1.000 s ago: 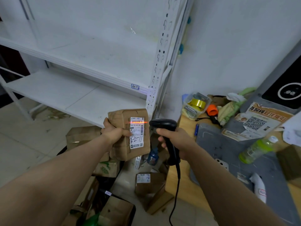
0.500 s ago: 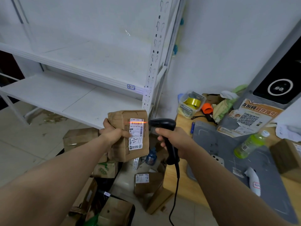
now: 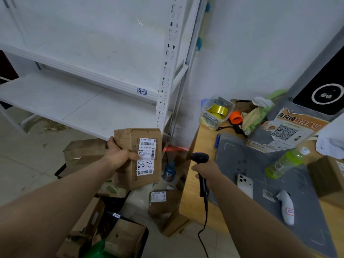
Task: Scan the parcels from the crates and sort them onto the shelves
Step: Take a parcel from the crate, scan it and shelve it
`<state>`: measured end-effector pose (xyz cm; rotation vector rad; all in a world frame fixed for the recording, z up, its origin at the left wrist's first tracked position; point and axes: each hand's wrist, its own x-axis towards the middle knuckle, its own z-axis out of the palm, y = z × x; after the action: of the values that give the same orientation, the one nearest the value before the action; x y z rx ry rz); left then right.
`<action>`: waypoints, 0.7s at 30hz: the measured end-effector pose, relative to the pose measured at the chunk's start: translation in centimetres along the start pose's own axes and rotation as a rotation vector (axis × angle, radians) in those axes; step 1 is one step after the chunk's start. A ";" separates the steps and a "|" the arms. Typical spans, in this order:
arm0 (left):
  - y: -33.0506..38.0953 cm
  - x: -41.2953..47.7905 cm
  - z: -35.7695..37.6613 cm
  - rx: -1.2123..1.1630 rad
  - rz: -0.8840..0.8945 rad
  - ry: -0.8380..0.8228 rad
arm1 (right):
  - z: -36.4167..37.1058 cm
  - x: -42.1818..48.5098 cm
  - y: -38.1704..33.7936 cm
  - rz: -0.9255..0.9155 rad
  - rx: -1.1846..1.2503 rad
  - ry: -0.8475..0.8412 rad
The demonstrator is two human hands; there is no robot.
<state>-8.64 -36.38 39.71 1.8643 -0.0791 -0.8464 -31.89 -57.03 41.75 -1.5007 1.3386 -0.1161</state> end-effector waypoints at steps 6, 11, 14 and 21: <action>-1.0 0.9 0.4 -0.008 -0.031 0.034 | 0.3 5.2 2.4 0.117 -0.135 0.019; -1.9 1.7 0.9 0.023 -0.084 0.019 | 1.0 8.4 3.2 0.203 -0.171 0.035; -1.7 1.5 0.9 0.023 -0.101 0.009 | 0.9 9.7 3.7 0.250 -0.217 0.046; -1.5 1.1 0.8 0.011 -0.136 -0.003 | 1.1 11.3 5.1 0.299 -0.236 0.079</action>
<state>-8.82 -36.80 37.73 1.8950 0.0422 -0.9438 -30.43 -63.86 31.46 -1.4810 1.6708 0.1807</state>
